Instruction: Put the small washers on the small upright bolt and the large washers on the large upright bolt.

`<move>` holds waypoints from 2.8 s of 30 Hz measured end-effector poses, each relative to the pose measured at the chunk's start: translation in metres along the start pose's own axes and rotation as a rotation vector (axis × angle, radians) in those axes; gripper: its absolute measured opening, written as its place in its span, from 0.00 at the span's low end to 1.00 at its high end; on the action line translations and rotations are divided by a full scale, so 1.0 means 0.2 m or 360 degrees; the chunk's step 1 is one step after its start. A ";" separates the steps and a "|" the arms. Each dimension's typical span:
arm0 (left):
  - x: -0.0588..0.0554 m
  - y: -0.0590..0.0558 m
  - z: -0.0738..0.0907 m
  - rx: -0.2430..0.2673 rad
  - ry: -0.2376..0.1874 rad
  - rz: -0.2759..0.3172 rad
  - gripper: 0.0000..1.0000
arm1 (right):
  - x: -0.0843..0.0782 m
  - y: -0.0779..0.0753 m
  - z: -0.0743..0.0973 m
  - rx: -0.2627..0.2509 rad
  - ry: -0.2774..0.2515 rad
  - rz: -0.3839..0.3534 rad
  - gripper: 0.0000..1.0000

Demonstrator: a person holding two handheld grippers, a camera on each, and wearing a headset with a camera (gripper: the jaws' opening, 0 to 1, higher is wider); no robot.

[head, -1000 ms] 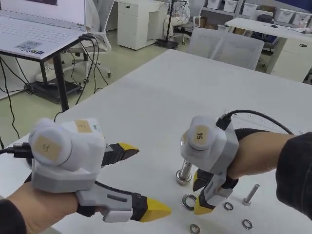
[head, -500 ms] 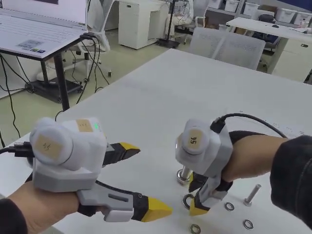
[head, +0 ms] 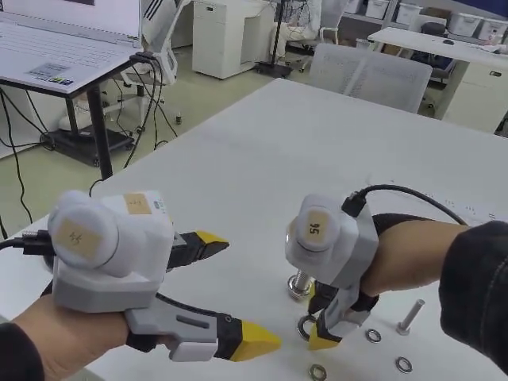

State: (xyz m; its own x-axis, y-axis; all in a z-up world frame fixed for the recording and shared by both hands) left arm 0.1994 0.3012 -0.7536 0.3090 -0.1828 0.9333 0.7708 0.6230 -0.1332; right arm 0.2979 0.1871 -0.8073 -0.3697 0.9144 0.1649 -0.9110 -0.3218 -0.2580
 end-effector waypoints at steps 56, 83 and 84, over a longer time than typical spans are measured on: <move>0.01 0.00 -0.01 -0.0010 0.0007 -0.0003 0.80 | -0.09 -0.06 0.20 -0.0071 0.0041 -0.0081 0.24; 0.01 0.00 -0.01 -0.0010 0.0000 0.0001 0.80 | 0.02 -0.18 0.41 -0.0215 -0.0063 -0.0039 0.24; 0.01 0.00 -0.01 -0.0011 0.0001 0.0001 0.80 | 0.03 -0.19 0.41 -0.0218 -0.0064 -0.0038 0.24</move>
State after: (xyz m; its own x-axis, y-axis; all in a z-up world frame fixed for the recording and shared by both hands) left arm 0.2017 0.2992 -0.7524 0.3099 -0.1826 0.9331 0.7743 0.6179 -0.1363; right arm 0.3153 0.1837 -0.7185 -0.3580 0.9098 0.2099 -0.8870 -0.2612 -0.3809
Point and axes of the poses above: the centre of the closed fingertips' face, and the gripper's own axes: z roughly backward along the fingers, y roughly to its left, x roughly out of its top, the point moved 7 cm from there along z, roughly backward along the fingers, and after that the axes turned 15 degrees about -x, right-handed, at the moved point
